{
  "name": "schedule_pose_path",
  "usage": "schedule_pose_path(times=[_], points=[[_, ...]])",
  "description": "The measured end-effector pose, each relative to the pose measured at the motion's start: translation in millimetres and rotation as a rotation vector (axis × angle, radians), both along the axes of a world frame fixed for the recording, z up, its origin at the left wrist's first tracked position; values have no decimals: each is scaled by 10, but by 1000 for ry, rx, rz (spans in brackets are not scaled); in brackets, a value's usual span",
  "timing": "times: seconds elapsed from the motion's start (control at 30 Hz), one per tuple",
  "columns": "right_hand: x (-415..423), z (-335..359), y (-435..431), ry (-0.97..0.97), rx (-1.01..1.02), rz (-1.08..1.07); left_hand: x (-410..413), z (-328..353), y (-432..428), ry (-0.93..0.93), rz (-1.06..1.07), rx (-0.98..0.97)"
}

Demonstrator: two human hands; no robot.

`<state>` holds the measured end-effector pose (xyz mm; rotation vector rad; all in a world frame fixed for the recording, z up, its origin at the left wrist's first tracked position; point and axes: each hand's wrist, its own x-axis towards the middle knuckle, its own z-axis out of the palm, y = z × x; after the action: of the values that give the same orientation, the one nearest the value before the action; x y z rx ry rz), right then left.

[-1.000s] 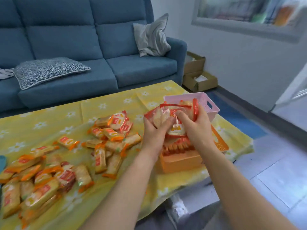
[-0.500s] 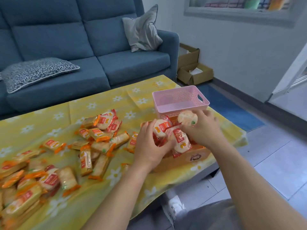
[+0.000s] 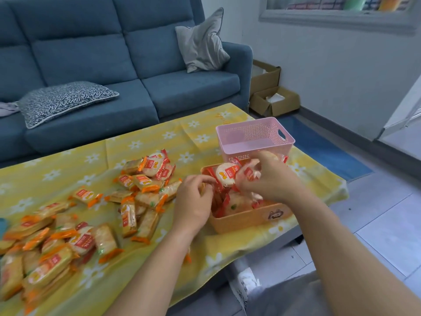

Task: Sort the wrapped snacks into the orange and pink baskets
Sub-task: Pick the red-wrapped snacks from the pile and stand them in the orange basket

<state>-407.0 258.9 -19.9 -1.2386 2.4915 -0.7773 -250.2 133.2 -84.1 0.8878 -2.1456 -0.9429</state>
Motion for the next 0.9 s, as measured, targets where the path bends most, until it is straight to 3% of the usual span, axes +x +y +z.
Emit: schedule_pose_path(times=[0.1, 0.17, 0.23, 0.4, 0.47, 0.6, 0.67, 0.8, 0.9], points=[[7, 110, -12, -340, -309, -2, 80, 174, -16, 138, 30, 221], [92, 140, -69, -511, -353, 104, 114, 352, 45, 276, -31, 518], [200, 90, -159, -565, -308, 197, 145, 488, 87, 279, -112, 708], [275, -95, -309, -616, -224, 277, 200, 534, 59, 128, -119, 678], [240, -120, -311, -568, -198, 273, 221, 517, 2, 141, -57, 742], [185, -119, -241, -79, 8, 290, 250, 493, -103, 153, 93, 754], [222, -133, -225, 50, 179, 336, 233, 485, -111, 133, 119, 754], [210, -201, -248, 212, 292, 358, 191, 473, -60, 61, 99, 717], [41, -243, -207, 142, 255, 297, 170, 449, -47, 41, 109, 599]])
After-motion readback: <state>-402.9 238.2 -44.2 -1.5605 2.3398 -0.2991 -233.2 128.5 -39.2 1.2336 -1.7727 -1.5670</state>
